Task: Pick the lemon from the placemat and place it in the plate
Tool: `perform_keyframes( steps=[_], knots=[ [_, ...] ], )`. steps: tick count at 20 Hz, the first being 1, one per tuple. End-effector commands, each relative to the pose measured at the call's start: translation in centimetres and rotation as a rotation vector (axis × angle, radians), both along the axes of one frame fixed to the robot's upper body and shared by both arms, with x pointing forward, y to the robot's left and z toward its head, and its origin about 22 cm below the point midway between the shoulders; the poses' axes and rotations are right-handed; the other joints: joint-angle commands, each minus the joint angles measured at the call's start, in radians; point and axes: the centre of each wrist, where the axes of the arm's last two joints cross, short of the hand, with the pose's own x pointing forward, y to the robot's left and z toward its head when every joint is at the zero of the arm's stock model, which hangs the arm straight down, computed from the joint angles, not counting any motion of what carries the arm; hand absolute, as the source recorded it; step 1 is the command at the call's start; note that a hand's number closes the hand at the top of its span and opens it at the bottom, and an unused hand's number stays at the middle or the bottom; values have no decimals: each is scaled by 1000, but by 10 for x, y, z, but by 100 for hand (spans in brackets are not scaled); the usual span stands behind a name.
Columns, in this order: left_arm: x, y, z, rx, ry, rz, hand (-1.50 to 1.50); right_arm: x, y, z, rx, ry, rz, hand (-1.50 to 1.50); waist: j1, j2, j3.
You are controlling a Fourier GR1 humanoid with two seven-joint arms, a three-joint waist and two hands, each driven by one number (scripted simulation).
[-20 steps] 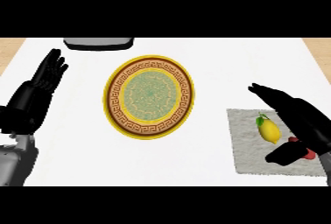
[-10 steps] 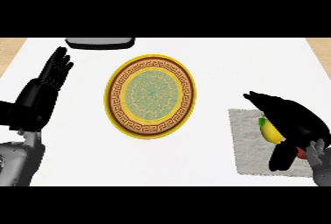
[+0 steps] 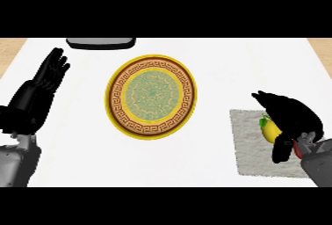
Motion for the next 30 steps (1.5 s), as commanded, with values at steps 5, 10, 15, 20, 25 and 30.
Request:
perform_keyframes(
  steps=[5,10,15,20,25,30],
  knots=[
    [0,10,4,13,2,8,0,6,-40,-22,-25,45,-37,-150,-5,0,0],
    [-7,-6,3,-2,-1,4,0,9,-22,-68,-14,93,-23,-150,2,0,1],
    [11,-14,-5,-2,-4,11,0,6,-39,-71,-45,113,-43,-150,-7,0,0],
    [5,-3,-17,-2,3,13,0,23,-39,-95,-124,113,-48,-150,0,2,0],
    [-1,-1,-2,5,0,-1,0,34,-23,-86,-12,-138,36,150,8,3,1],
    [14,3,2,-4,12,16,0,27,-71,-88,-12,-219,10,150,-5,2,1]
  ],
)
